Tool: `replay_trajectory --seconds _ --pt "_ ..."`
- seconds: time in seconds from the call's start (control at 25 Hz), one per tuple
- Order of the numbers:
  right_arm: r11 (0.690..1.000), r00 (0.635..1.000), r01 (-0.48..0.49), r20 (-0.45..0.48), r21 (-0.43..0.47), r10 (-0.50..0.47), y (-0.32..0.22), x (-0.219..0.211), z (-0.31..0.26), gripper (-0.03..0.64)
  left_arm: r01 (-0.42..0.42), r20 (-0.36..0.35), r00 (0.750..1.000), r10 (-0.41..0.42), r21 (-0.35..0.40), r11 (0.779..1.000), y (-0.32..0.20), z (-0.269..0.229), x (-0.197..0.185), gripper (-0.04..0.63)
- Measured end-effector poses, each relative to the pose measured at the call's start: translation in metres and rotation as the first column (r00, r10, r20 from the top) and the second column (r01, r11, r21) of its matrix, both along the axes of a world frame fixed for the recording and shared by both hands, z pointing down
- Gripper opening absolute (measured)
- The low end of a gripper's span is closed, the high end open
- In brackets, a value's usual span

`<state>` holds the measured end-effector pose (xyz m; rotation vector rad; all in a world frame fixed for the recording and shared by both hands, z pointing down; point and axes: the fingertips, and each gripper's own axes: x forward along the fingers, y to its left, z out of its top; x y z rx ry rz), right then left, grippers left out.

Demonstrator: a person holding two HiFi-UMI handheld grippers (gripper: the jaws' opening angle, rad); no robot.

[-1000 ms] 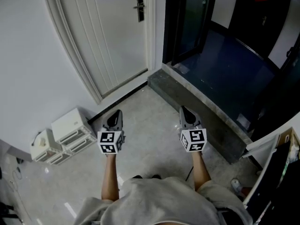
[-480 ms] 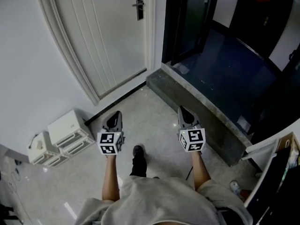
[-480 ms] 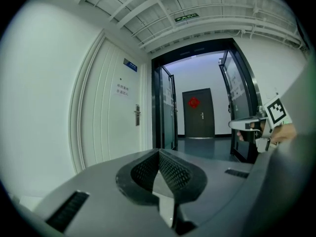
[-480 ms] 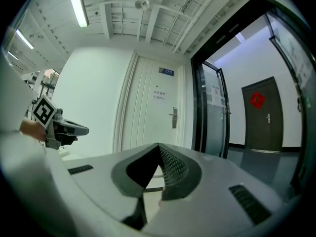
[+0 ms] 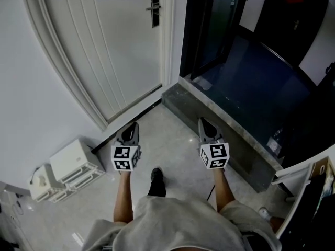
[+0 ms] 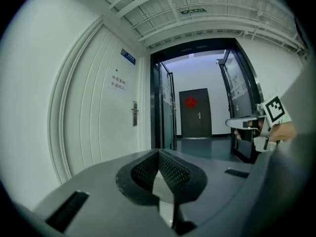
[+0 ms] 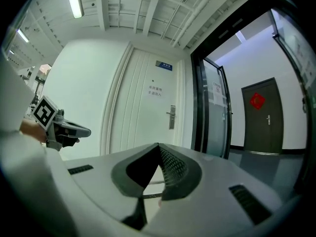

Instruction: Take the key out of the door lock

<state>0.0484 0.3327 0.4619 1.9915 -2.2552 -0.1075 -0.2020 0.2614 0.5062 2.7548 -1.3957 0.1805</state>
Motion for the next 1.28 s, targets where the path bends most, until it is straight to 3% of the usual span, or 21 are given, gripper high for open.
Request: replay_trajectory --seconds 0.68,1.28 --pt "0.998 0.998 -0.064 -0.027 0.005 0.064 -0.236 -0.008 -0.022 0.023 -0.090 -0.010 0.996 0.090 0.016 0.996 -0.255 -0.024 0.009 0.017" --pt "0.995 0.997 -0.081 -0.018 -0.058 0.080 -0.323 0.017 0.011 0.023 -0.123 0.002 0.992 0.123 -0.030 0.992 -0.345 0.004 0.041 0.017"
